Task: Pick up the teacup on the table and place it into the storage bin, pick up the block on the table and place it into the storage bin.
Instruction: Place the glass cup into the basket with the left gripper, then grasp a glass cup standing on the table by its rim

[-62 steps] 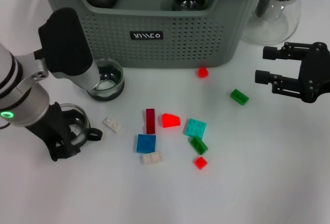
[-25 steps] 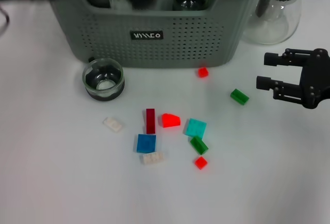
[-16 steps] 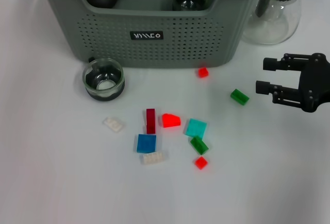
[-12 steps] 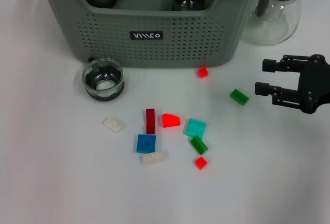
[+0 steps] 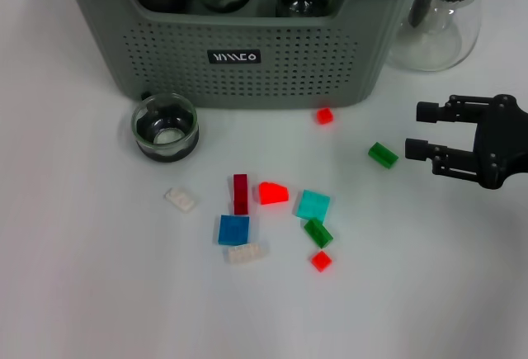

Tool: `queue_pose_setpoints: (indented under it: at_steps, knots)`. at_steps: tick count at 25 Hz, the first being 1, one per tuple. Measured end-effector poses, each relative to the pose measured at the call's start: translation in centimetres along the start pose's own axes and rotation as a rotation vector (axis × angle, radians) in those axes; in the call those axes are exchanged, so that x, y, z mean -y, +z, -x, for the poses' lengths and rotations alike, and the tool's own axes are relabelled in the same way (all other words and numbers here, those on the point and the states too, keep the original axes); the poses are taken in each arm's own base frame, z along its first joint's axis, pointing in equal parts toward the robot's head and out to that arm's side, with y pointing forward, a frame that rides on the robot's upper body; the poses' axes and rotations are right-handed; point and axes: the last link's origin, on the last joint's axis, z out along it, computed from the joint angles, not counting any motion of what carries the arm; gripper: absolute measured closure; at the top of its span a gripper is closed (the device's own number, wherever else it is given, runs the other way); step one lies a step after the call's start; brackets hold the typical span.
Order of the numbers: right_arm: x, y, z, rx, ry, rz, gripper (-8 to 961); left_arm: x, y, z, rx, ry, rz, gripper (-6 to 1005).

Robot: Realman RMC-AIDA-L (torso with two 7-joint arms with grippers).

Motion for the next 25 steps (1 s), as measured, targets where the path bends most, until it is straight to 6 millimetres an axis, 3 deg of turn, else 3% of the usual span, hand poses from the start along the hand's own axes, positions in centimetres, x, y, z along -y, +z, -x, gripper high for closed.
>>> queue_pose_setpoints:
  at_steps: [5, 10, 13, 16, 17, 19, 23, 25]
  knots:
    - [0.0, 0.0, 0.0, 0.000, 0.003, 0.002, 360, -0.4, 0.4, 0.1, 0.001, 0.003, -0.016, 961]
    - [0.1, 0.1, 0.0, 0.000, 0.003, 0.001, 360, -0.6, 0.4, 0.0, -0.004, -0.010, -0.001, 883]
    - [0.1, -0.1, 0.0, 0.000, 0.004, -0.002, 360, -0.5, -0.7, -0.6, -0.049, -0.058, 0.047, 836]
    - [0.1, -0.3, -0.1, 0.002, 0.005, -0.008, 360, 0.4, -3.7, -0.5, -0.205, -0.144, 0.198, 789]
    - [0.1, -0.3, -0.1, 0.003, 0.005, -0.011, 360, 0.9, -5.3, 0.4, -0.310, -0.168, 0.287, 712]
    - [0.2, -0.4, -0.1, 0.006, 0.006, -0.014, 360, 1.5, -8.1, 2.3, -0.499, -0.172, 0.437, 557]
    - [0.2, -0.4, 0.0, 0.012, 0.004, -0.018, 361, 2.0, -13.8, 6.7, -0.851, -0.116, 0.716, 462]
    - [0.3, -0.4, 0.1, 0.013, 0.004, -0.018, 361, 2.3, -16.6, 10.0, -1.005, -0.054, 0.793, 438]
